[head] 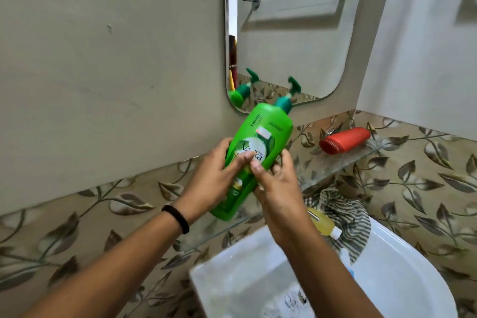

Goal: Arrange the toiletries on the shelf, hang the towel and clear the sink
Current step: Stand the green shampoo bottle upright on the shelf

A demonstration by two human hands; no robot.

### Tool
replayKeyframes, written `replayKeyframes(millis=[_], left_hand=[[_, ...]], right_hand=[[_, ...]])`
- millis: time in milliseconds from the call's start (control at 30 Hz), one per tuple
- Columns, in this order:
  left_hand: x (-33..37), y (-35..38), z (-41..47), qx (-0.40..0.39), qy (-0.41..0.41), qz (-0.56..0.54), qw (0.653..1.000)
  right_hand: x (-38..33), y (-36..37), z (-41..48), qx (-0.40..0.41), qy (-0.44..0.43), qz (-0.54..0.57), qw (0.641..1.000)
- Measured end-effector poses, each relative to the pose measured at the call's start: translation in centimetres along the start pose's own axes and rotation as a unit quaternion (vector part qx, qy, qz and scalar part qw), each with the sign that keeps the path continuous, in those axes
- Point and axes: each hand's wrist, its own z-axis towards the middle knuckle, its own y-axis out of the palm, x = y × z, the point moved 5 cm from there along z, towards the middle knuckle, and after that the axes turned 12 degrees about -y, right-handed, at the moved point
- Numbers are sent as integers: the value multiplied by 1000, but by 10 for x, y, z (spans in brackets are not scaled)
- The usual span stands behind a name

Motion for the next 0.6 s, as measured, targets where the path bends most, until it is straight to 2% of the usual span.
replayKeyframes(millis=[67, 167, 333, 467, 600], left_hand=[[0, -7, -8, 14, 9, -85, 996], [-2, -17, -22, 41, 17, -154, 987], [-9, -23, -48, 117, -3, -160, 980], [-10, -19, -58, 161, 11, -151, 975], [-8, -17, -59, 174, 14, -139, 975]], right_hand=[[-10, 4, 11, -69, -26, -16, 997], [-17, 13, 26, -185, -36, -39, 981], [-19, 25, 39, -367, 0, -34, 929], [-17, 28, 44, -441, 16, -34, 897], [-12, 24, 47, -456, 44, -20, 889]])
